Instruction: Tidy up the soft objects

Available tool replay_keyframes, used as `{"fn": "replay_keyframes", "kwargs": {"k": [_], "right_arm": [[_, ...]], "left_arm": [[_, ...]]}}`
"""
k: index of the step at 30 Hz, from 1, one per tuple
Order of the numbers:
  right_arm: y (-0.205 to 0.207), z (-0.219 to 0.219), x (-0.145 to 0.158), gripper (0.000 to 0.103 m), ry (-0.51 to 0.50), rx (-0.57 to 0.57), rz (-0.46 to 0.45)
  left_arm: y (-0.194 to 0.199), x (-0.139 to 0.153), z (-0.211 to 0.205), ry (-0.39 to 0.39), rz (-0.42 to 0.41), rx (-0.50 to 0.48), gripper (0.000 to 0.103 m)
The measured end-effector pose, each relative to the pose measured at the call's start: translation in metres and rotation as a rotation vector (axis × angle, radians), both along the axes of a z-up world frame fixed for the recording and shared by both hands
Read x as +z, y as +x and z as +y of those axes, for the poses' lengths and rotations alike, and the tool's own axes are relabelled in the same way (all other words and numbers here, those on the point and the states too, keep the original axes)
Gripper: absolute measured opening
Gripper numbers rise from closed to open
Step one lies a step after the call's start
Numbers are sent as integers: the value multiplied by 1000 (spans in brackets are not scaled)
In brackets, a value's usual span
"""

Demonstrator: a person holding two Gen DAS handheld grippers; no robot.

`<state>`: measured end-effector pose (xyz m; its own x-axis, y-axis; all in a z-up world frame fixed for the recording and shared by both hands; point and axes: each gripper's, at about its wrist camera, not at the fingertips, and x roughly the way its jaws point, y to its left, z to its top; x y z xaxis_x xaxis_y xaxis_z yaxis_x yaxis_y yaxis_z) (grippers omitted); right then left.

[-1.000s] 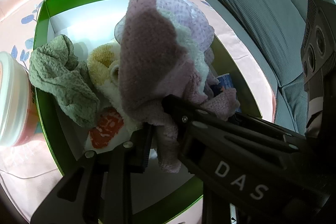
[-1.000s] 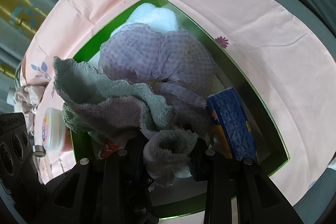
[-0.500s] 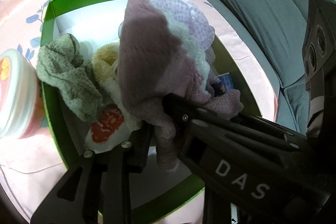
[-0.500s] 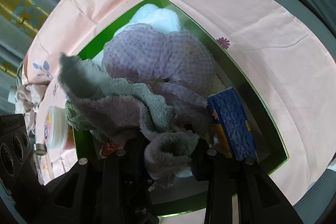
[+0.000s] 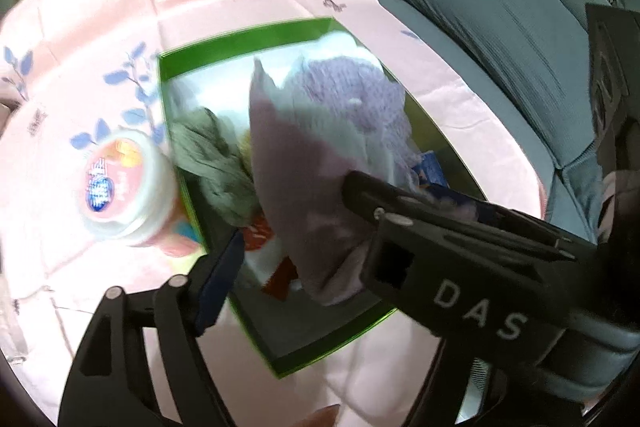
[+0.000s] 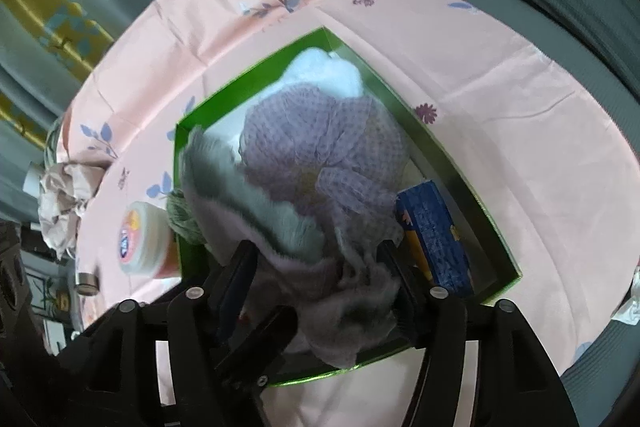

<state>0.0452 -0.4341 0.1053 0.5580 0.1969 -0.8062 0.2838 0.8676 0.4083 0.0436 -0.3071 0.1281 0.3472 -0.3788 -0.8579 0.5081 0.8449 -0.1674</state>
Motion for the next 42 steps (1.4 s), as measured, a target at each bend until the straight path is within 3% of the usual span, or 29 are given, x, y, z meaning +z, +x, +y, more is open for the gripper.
{"fn": "replay_keyframes", "kwargs": {"k": [9, 13, 29, 42], "right_arm": [[-15, 3, 19, 81, -22, -20, -79], [-23, 5, 31, 81, -36, -28, -122], [-52, 16, 64, 89, -114, -44, -224], [-59, 20, 72, 89, -137, -50, -236]], "left_arm": [[-13, 26, 23, -11, -68, 15, 93], [-18, 39, 35, -36, -99, 41, 101], [-34, 63, 59, -88, -104, 76, 102], [-30, 56, 70, -92, -64, 113, 102]]}}
